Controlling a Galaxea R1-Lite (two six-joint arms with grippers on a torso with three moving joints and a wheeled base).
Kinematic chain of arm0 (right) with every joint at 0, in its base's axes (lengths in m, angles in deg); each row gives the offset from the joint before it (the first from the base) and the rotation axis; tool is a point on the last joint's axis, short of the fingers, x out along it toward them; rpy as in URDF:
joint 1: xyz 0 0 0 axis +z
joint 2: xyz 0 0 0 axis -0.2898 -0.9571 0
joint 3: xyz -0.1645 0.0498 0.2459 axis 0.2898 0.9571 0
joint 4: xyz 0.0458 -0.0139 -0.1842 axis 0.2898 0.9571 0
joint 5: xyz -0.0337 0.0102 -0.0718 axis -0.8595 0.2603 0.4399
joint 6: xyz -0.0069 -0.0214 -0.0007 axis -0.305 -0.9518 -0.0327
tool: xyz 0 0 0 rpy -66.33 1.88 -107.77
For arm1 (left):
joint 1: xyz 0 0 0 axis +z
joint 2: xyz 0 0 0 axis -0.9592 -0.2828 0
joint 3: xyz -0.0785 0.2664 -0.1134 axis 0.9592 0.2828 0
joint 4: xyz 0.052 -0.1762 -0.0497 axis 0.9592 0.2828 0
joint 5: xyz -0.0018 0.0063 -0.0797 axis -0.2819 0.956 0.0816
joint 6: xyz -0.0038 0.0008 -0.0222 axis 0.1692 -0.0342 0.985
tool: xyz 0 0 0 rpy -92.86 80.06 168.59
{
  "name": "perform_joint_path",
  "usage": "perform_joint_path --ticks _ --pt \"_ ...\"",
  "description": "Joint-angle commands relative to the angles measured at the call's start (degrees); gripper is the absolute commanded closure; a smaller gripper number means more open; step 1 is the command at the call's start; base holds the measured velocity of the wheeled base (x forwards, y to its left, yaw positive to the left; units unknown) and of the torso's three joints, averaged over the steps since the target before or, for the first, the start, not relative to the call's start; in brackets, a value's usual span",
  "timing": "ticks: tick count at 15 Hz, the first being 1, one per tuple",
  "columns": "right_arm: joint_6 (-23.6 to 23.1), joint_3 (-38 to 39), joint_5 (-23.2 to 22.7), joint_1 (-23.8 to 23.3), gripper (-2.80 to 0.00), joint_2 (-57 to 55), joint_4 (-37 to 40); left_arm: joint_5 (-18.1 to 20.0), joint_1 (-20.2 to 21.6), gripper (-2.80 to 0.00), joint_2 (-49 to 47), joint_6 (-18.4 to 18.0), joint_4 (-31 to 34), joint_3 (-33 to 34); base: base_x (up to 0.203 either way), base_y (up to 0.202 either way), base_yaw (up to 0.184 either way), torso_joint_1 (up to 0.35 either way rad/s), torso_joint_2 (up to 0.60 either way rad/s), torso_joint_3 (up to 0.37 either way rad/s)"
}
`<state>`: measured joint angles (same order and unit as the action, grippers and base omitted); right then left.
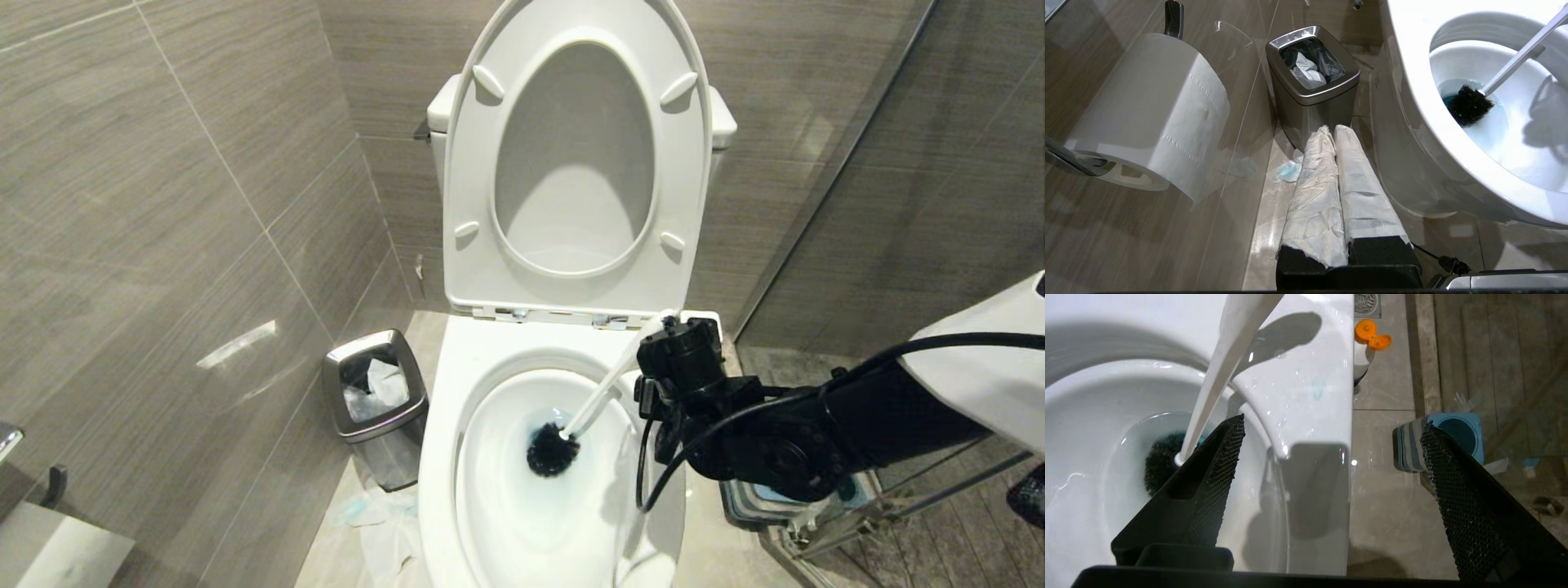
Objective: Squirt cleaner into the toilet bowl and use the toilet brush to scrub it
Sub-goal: Scrub the toilet bowl
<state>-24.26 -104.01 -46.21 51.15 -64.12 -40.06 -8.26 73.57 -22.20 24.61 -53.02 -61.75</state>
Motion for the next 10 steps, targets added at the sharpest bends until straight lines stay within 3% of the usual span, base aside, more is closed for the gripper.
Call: perform_joint_path --ticks 1,3,7,10 --pt "-1.69 -1.95 -0.13 -1.47 -2.80 -3.96 -2.49 0.00 0.09 0.00 0.00 0.02 0.01 -0.01 0.000 0.000 0.000 0.000 0.00 0.000" --pt "-3.89 -4.79 -2.11 -2.46 -2.80 -6.54 -6.49 0.00 0.09 0.00 0.00 0.02 0.01 -0.01 0.000 0.000 0.000 0.000 0.00 0.000" --pt "-5.46 -6.42 -11.71 -3.37 -2.80 -7.32 -11.99 0.00 0.01 0.00 0.00 0.02 0.01 -0.01 0.000 0.000 0.000 0.000 0.00 0.000" --pt "-5.34 -7.90 -13.99 -3.54 -2.80 -8.62 -12.92 0.00 0.04 0.00 0.00 0.02 0.01 -0.01 0.000 0.000 0.000 0.000 0.00 0.000"
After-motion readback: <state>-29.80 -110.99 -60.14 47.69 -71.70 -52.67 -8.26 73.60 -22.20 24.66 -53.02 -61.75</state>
